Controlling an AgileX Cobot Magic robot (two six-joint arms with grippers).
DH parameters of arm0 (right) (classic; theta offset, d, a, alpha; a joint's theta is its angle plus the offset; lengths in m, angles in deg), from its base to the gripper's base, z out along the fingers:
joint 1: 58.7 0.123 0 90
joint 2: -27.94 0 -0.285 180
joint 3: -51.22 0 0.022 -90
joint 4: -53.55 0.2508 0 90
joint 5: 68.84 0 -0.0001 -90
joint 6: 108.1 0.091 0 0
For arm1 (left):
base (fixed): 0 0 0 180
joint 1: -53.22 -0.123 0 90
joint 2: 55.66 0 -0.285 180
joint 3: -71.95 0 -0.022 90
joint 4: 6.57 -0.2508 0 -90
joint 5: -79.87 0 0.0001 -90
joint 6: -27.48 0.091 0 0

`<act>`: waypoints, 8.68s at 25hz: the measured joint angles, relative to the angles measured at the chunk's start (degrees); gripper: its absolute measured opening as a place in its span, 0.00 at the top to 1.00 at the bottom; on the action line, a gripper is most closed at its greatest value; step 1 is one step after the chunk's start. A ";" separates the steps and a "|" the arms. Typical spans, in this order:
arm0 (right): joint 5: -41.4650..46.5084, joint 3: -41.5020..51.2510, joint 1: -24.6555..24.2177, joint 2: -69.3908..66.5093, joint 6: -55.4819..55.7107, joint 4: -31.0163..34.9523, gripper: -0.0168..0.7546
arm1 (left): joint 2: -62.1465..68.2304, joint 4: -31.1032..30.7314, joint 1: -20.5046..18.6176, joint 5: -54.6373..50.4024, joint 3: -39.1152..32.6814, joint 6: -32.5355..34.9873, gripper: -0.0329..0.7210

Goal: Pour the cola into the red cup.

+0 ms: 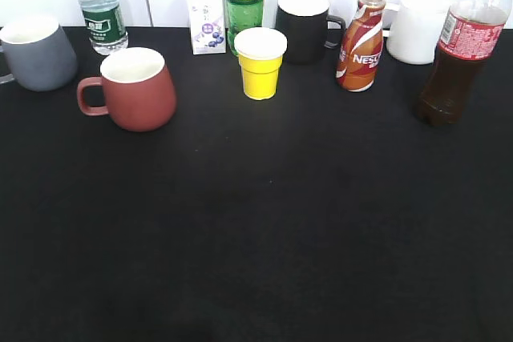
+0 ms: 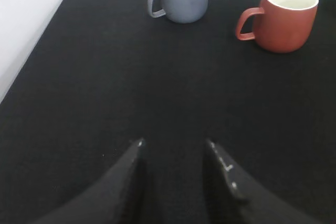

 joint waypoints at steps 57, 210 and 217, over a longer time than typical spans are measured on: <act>0.00 0.00 0.00 0.00 0.00 0.23 0.22 | 109.22 19.91 18.17 122.22 0.95 14.65 0.37; -107.57 -12.47 0.00 -81.34 -62.59 -48.06 0.34 | 101.67 -30.20 42.48 97.15 24.56 -12.43 0.87; -108.12 -12.52 0.00 -81.34 -65.11 -47.82 0.34 | 101.67 -30.49 42.48 96.83 24.56 -12.36 0.87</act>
